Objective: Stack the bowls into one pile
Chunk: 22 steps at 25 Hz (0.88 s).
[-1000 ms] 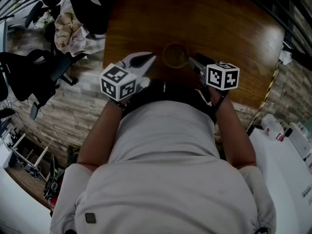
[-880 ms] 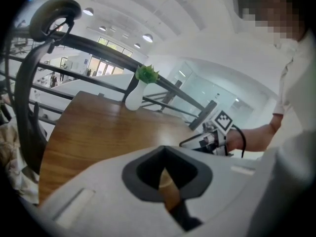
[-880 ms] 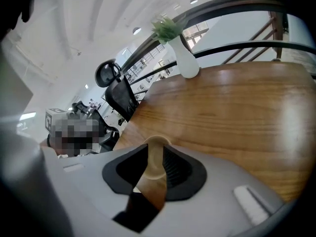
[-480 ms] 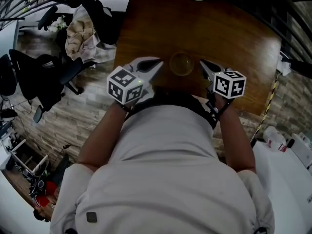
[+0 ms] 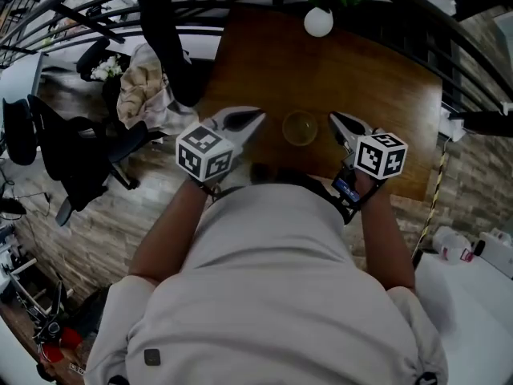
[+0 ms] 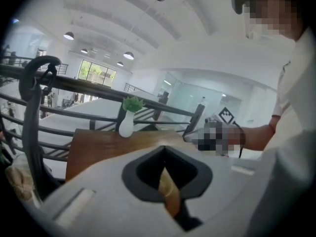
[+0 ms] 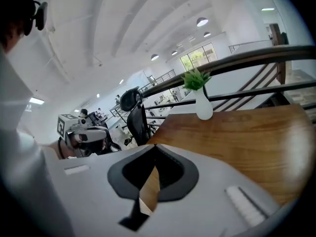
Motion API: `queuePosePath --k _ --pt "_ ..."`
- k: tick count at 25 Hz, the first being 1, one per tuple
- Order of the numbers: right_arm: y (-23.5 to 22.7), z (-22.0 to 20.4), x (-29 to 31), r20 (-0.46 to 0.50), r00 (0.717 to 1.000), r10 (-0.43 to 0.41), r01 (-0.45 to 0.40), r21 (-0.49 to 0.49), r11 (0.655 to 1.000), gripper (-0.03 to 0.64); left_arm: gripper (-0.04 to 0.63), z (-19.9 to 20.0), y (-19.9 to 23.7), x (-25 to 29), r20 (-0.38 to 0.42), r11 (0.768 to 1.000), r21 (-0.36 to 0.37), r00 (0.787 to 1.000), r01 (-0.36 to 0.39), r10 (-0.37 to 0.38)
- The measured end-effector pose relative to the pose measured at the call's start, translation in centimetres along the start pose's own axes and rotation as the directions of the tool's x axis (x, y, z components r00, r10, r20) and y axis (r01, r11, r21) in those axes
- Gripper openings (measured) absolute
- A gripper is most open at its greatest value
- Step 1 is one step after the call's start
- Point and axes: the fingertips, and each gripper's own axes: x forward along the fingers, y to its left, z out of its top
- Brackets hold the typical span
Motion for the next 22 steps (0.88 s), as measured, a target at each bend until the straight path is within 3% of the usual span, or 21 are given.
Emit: queuePosePath --k 11,22 --pt "4.9 0.8 -3.1 0.096 0.994 -0.051 0.056 -0.049 0.997 0.008 0.005 1.3 -1.2 -4.6 0.065 0.998 0.052 0.997 0.026 -0.029" --pt "4.4 0.6 -5.9 0.135 0.988 -0.078 0.083 -0.030 0.996 0.008 0.005 1.6 -2.8 -4.3 0.077 0.997 0.063 0.996 0.047 -0.052"
